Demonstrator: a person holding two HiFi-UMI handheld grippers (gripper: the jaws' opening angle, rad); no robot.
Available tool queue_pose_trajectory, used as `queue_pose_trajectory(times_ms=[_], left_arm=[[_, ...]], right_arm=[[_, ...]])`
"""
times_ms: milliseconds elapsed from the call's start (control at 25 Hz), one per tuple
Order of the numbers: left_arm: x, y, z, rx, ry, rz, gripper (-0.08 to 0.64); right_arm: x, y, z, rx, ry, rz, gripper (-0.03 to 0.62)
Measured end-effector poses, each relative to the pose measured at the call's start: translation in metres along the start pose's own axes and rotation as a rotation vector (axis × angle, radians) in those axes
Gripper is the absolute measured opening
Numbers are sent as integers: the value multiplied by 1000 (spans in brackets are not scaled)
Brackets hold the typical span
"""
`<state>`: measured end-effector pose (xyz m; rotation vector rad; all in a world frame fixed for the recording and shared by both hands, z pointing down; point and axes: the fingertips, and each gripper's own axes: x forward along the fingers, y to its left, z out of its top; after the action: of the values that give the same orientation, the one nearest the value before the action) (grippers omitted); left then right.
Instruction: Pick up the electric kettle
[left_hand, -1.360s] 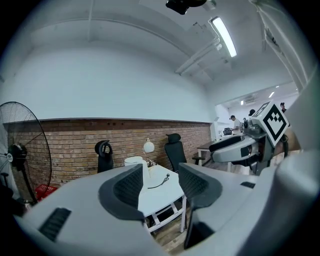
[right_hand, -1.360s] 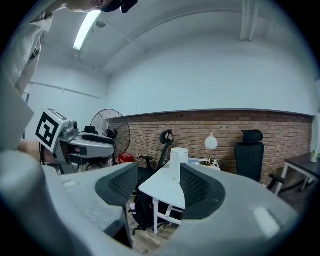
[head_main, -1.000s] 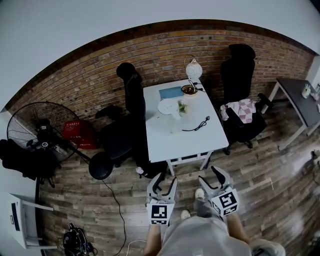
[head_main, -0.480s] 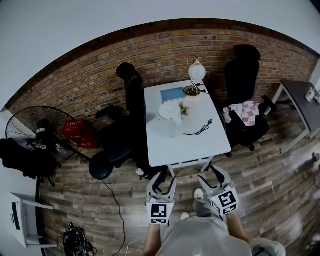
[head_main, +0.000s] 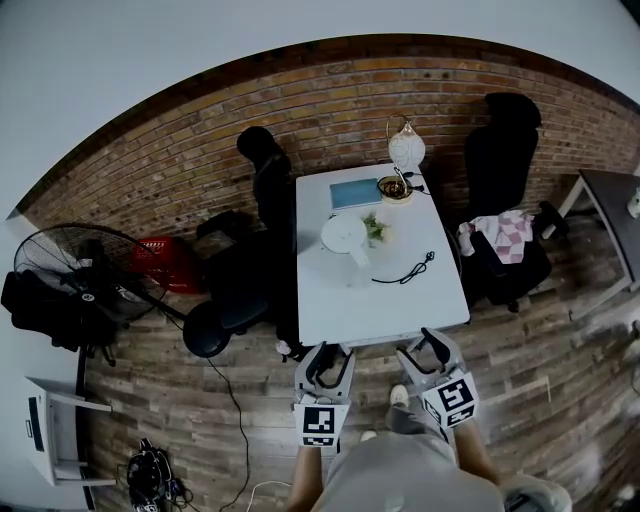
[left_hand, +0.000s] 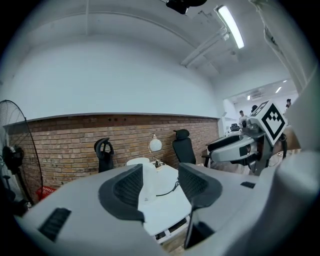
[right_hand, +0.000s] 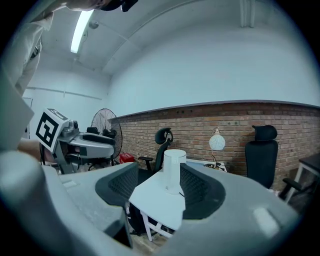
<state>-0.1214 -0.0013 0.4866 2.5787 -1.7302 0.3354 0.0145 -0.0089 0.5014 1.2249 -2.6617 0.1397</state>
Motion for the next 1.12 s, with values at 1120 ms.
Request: queue_pose_trajectory(times_ms=[1120], left_arm=[[128,-9,27,1,71,159,222]], right_arm=[[61,-132,11,10,-10,154,245]])
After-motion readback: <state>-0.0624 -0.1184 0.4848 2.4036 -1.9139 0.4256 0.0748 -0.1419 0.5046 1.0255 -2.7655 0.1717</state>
